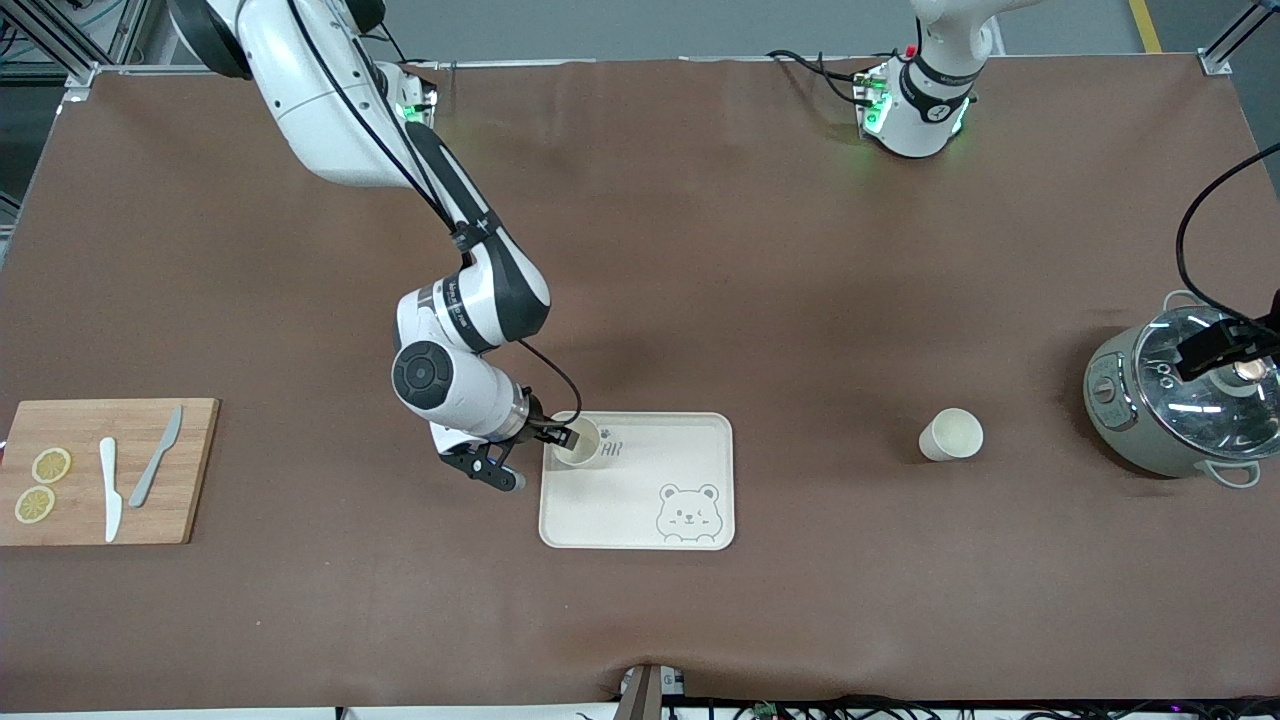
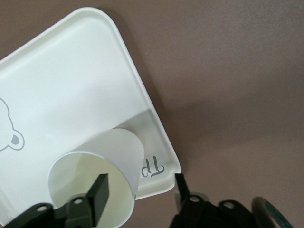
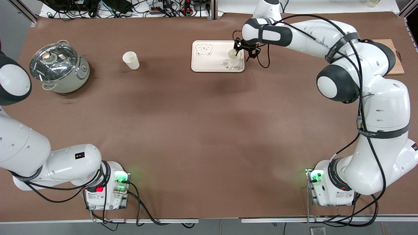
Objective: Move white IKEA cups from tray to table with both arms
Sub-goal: 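Lift the second cup with the right gripper toward the cutting board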
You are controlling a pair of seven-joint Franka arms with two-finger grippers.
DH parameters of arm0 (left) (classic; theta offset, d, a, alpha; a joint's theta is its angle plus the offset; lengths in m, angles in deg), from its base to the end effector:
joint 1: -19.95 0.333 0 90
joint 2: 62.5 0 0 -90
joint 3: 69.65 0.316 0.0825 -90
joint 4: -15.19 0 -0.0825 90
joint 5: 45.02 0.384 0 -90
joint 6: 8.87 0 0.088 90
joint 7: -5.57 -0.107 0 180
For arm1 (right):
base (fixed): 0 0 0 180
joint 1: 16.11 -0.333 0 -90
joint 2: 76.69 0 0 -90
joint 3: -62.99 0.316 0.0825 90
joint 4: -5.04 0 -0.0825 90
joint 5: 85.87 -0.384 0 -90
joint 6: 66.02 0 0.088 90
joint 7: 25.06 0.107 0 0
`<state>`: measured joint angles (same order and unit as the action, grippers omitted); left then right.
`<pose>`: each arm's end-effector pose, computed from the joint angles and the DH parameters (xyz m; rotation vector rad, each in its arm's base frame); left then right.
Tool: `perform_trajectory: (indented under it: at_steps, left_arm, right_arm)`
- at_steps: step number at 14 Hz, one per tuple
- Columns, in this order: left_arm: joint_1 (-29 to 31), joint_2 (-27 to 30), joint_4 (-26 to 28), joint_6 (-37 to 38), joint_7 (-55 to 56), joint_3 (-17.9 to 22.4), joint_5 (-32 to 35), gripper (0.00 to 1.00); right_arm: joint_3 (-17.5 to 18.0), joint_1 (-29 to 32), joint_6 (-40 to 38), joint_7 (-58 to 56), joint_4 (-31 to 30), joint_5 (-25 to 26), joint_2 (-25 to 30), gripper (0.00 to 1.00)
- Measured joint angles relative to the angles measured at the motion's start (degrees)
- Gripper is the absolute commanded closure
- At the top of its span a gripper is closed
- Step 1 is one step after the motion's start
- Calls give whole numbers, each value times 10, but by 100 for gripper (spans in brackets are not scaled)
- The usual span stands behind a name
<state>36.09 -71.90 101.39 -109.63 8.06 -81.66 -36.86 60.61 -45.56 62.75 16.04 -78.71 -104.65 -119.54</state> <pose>0.6164 0.0672 0.5798 -3.0261 -0.1512 -0.1397 0.6395 0.3433 0.2436 -2.8560 0.6302 0.1423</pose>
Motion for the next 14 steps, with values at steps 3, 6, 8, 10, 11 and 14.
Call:
perform_trajectory:
  at_steps: [3, 6, 8, 10, 11, 14]
  left_arm:
    - [0, 17, -10, 23, 0, -3, 0, 0]
    - [-2, 34, -11, 39, 0, -8, -1, 0]
    - [-3, 40, -12, 45, 0, -17, -12, 0]
    - [-4, 46, -13, 61, 0, -23, -14, 0]
    - [-5, 50, -15, 71, 0, -24, -15, 0]
    - [-5, 68, -17, 100, 0, -28, -15, 0]
  right_arm:
    - [0, -2, 0, 0, 0, 0, 0, 84]
    - [0, -4, 1, 2, 0, 0, -1, 100]
    - [0, -4, 1, 2, 1, 0, -1, 100]
    - [0, -4, 1, 2, 5, 0, -1, 100]
    - [-2, -4, 1, 2, 9, 1, 0, 100]
    - [-14, 11, -31, -14, 20, 4, 7, 100]
